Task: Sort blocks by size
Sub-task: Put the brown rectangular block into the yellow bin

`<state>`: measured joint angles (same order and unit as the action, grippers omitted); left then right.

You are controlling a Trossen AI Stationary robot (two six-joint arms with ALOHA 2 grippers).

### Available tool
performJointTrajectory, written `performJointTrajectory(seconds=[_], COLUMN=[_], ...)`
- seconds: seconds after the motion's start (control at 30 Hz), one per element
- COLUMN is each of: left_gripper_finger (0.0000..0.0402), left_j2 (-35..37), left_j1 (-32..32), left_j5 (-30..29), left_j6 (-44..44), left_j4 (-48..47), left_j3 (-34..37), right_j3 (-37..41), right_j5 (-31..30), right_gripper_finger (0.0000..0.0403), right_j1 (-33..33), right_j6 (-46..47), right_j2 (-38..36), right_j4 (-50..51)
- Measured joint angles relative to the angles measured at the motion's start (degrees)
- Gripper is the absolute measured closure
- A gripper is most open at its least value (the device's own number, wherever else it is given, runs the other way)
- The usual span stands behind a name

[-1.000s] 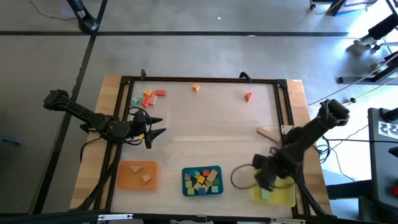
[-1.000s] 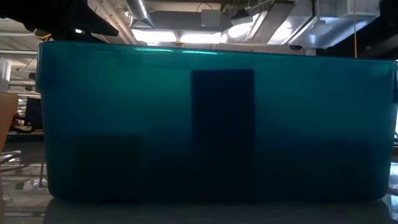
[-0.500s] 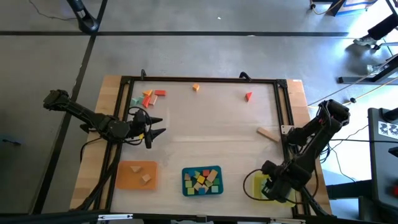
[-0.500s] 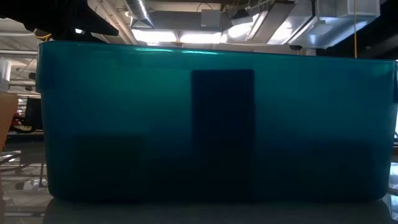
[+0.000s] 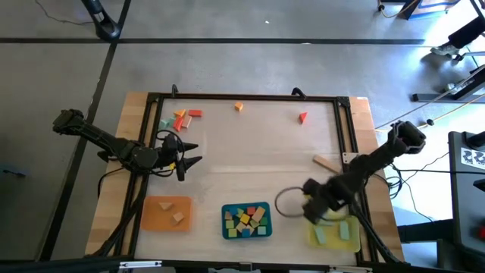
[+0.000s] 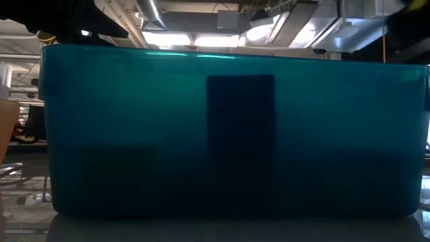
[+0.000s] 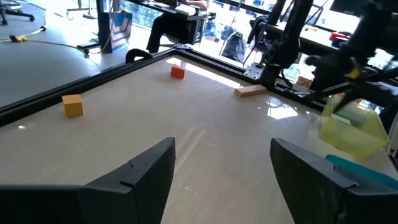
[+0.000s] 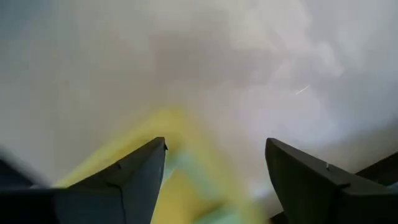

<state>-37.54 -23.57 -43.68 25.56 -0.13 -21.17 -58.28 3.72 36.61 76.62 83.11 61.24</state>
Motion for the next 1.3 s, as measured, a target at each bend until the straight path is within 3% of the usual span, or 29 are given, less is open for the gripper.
performJointTrajectory(seconds=[0.3,0.63,1.3], left_gripper_finger=[0.0151,0.0151,0.0151], left_j2=[0.0,0.0,0.0], left_j1=[0.0,0.0,0.0], left_j5=[0.0,0.0,0.0], left_j6=[0.0,0.0,-0.5], left_j4=[0.0,-0.1,-0.5], left_j3=[0.0,0.0,0.0], right_j3=[0.0,0.1,15.9], right_j5=[-7.5,-10.7,-5.7], right_gripper_finger=[0.0152,0.0166,0.0166], right_j1=[-15.5,-30.1,-51.9], right_j6=[-18.5,-34.7,-53.0], right_j2=[0.0,0.0,0.0], right_j4=[11.7,12.4,2.3])
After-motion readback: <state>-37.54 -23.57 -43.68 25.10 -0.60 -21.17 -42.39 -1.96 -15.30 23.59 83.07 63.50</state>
